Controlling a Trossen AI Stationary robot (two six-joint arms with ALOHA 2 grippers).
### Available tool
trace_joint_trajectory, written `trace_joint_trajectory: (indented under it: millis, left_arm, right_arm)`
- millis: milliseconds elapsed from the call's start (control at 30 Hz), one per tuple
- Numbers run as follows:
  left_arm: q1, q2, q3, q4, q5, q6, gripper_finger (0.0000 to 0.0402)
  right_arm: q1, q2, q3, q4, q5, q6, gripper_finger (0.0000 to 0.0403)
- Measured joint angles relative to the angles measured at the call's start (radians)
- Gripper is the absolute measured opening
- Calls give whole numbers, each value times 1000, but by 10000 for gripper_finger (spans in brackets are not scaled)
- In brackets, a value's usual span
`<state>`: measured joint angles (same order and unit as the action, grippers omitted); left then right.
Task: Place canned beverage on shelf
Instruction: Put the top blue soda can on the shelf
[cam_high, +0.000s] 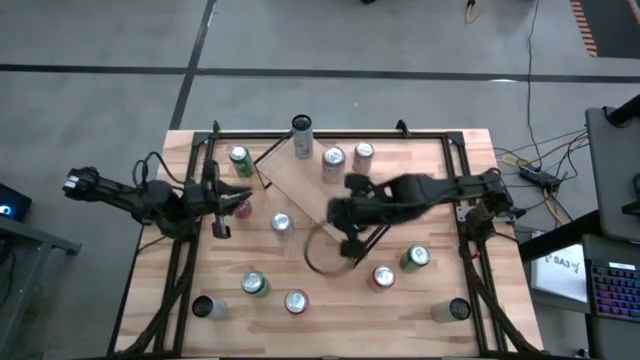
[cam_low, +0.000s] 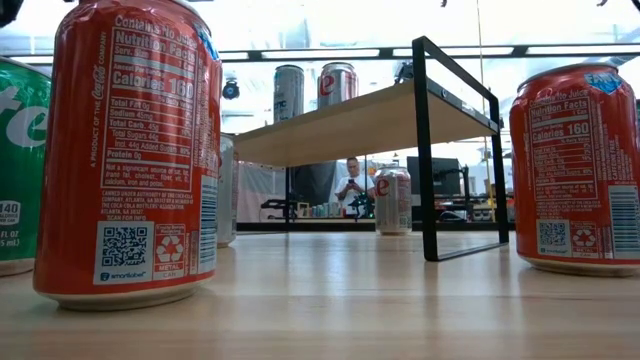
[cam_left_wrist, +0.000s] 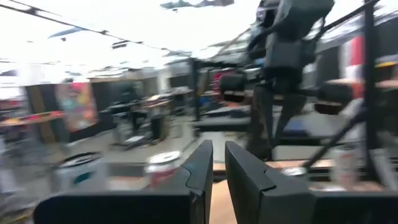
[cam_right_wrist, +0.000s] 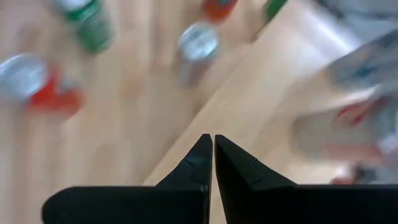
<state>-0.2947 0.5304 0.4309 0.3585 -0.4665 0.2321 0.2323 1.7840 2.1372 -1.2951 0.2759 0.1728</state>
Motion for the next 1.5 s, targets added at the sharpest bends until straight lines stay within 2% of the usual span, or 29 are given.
trace_joint_trajectory:
  millis: [167, 367, 667, 833, 1033, 1133, 1300, 1500]
  left_arm:
    - [-1, 52, 0, 58, 110, -88, 27]
    - [-13, 131, 0, 132, 120, -209, 27]
    - [-66, 309, 0, 365, 133, -272, 27]
    - [-71, 382, 0, 449, 108, -295, 27]
    - [-71, 458, 0, 544, 1, -307, 27]
    - [-70, 468, 0, 551, -63, -275, 27]
    - [-70, 472, 0, 580, -203, -216, 27]
    - [-55, 464, 0, 593, -216, -178, 27]
  right_arm:
    - [112, -44, -11, -126, -19, 119, 9]
    - [272, -117, -53, -153, 7, 223, 9]
    - [450, -222, -202, -97, 313, 301, 9]
    - [461, -293, -330, 29, 424, 212, 9]
    - [387, -423, -493, 276, 457, -8, 9]
    - [320, -508, -589, 456, 447, -152, 9]
    - [139, -638, -746, 760, 256, -335, 9]
    - [-119, -675, -839, 979, 102, -400, 9]
